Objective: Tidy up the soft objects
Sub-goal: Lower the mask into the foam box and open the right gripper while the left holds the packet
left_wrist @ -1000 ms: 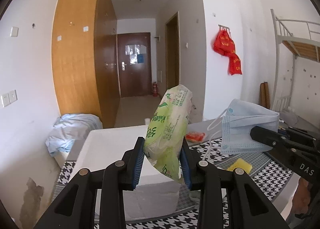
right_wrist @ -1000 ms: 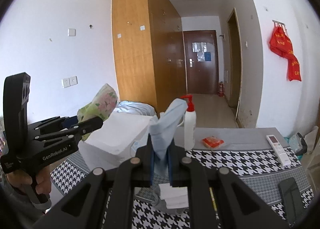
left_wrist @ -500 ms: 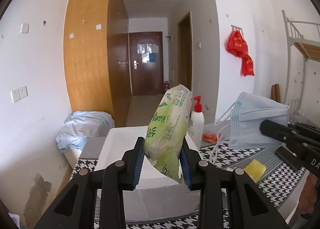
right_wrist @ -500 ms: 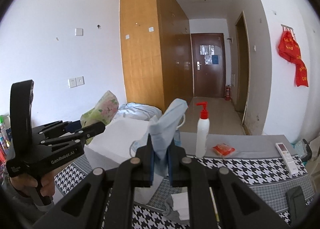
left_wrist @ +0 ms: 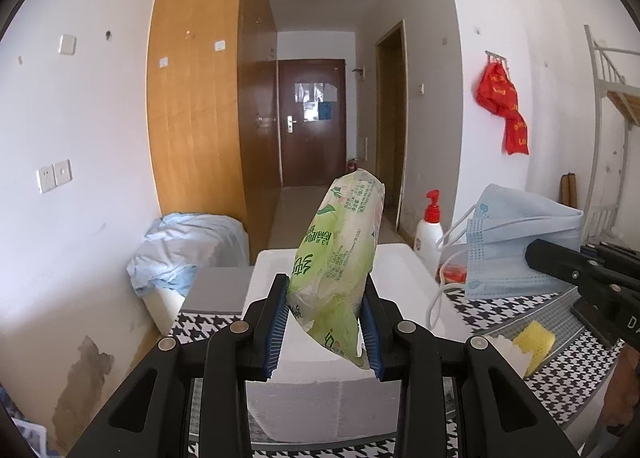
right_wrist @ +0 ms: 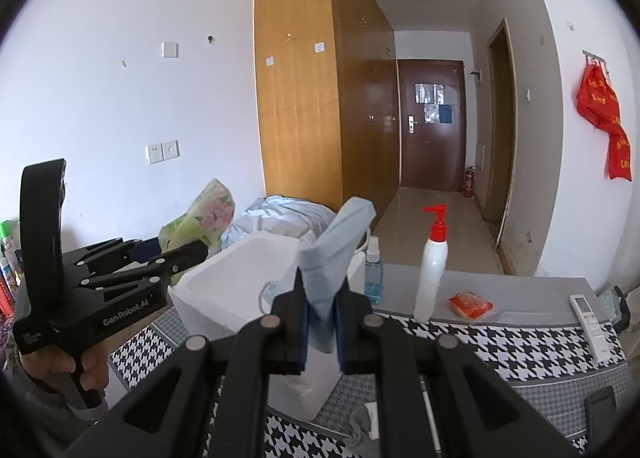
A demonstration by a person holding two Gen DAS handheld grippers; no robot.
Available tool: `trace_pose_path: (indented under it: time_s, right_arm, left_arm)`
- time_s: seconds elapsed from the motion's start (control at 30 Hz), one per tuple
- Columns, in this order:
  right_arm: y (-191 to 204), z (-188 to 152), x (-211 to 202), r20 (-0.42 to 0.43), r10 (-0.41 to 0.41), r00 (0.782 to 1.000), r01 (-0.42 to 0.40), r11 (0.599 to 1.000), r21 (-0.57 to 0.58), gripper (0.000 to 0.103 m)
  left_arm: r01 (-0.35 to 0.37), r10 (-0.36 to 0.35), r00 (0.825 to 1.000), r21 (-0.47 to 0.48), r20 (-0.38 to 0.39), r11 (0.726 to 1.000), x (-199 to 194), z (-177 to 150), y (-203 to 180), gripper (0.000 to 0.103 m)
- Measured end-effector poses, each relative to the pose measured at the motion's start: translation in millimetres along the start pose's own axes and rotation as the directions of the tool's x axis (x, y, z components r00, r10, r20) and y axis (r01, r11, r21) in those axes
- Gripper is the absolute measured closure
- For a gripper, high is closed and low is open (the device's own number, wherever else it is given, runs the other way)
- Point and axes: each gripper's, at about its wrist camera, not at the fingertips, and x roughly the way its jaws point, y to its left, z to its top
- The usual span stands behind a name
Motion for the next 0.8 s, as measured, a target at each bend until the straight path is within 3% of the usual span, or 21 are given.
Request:
trace_pose_path:
  time_s: [0.8]
  right_arm:
    - [24,7,58,-0.092,0.055,0.994,-0.056,0.998,-0.004,0.089]
  left_arm:
    - [-0.061,0.061,0.998,-0.016,0.0,0.998,1,-5,28,0.068]
